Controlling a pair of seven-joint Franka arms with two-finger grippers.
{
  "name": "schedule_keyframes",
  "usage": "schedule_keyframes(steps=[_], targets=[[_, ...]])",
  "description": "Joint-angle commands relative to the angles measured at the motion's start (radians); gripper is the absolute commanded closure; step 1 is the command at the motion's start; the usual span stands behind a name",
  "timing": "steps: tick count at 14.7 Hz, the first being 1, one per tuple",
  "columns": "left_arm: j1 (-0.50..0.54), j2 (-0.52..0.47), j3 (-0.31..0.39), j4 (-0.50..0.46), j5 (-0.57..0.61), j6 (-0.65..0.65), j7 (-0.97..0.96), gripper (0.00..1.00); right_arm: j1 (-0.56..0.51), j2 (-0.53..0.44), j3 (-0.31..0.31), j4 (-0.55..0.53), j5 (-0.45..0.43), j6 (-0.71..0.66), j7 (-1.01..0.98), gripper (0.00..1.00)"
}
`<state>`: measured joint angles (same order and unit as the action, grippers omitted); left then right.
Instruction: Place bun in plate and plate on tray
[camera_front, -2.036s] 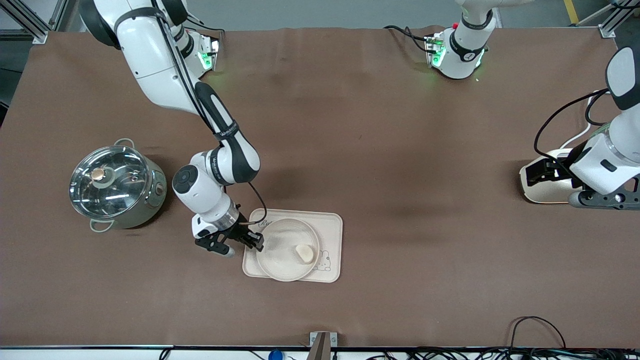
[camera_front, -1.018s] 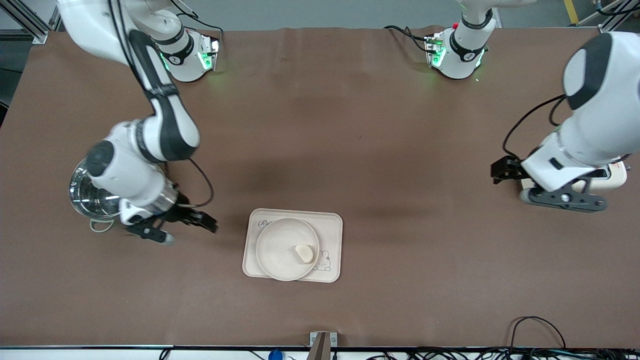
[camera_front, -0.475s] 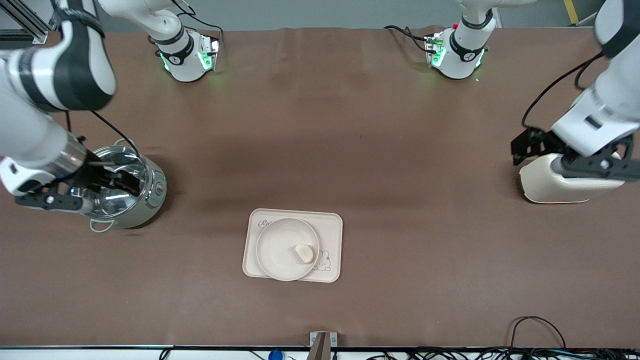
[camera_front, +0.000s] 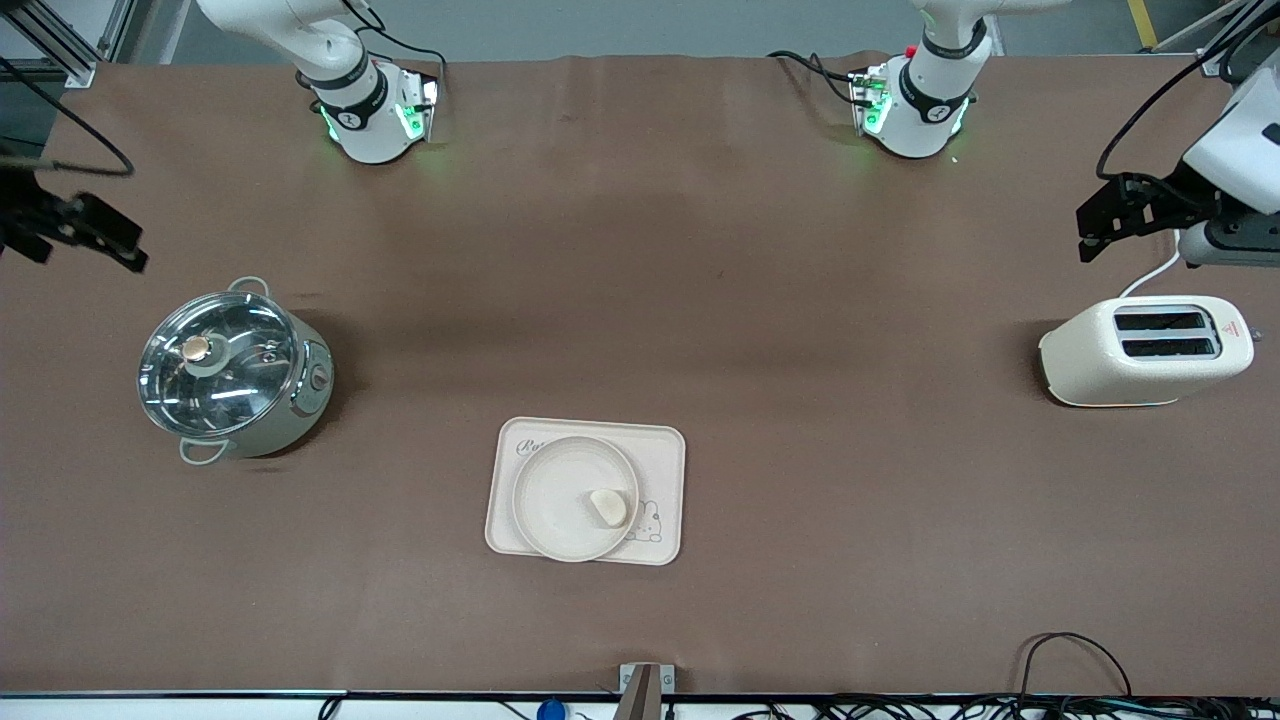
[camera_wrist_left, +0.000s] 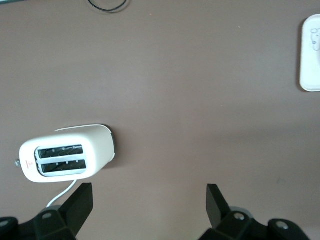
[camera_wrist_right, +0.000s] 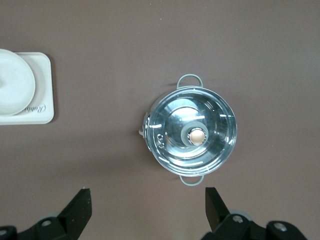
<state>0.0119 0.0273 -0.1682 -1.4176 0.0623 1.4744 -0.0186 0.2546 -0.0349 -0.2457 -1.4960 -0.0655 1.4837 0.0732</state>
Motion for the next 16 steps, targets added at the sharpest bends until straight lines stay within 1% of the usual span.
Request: schedule_keyframes(steps=[1,2,3,4,6,7,8,10,12,14,16], targets=[[0.017,-0.062,0.002,-0.072,-0.065,-0.019,-0.006,0.00,-0.176,0.012,0.153,0.013,-0.013,-0.019,-0.087,0.00],[0.022,-0.075,0.002,-0.092,-0.088,-0.017,-0.009,0.00,-0.237,0.013,0.193,0.023,-0.011,-0.017,-0.142,0.00],[0.025,-0.084,-0.001,-0.103,-0.091,-0.022,-0.009,0.00,-0.268,0.013,0.212,0.032,-0.011,-0.019,-0.177,0.00],[0.023,-0.102,-0.001,-0.118,-0.091,-0.023,-0.011,0.00,-0.274,0.015,0.212,0.045,-0.011,-0.019,-0.185,0.00],[0.017,-0.147,-0.004,-0.162,-0.084,-0.025,-0.011,0.00,-0.273,0.015,0.207,0.063,-0.011,-0.019,-0.185,0.00],[0.016,-0.156,-0.005,-0.170,-0.081,-0.026,-0.009,0.00,-0.271,0.015,0.209,0.063,-0.011,-0.026,-0.185,0.00],[0.016,-0.156,-0.005,-0.166,-0.079,-0.026,-0.006,0.00,-0.268,0.015,0.213,0.063,-0.010,-0.055,-0.178,0.00],[0.011,-0.155,-0.005,-0.159,-0.039,-0.023,-0.007,0.00,-0.261,0.013,0.215,0.066,-0.010,-0.091,-0.173,0.00],[0.007,-0.153,-0.005,-0.156,-0.022,-0.022,-0.009,0.00,-0.259,0.013,0.221,0.066,-0.010,-0.091,-0.173,0.00],[0.007,-0.153,-0.005,-0.153,-0.018,-0.022,-0.009,0.00,-0.256,0.013,0.244,0.066,-0.011,-0.091,-0.161,0.00],[0.007,-0.153,-0.005,-0.153,-0.019,-0.022,-0.009,0.00,-0.253,0.018,0.244,0.066,-0.008,-0.077,-0.145,0.00]])
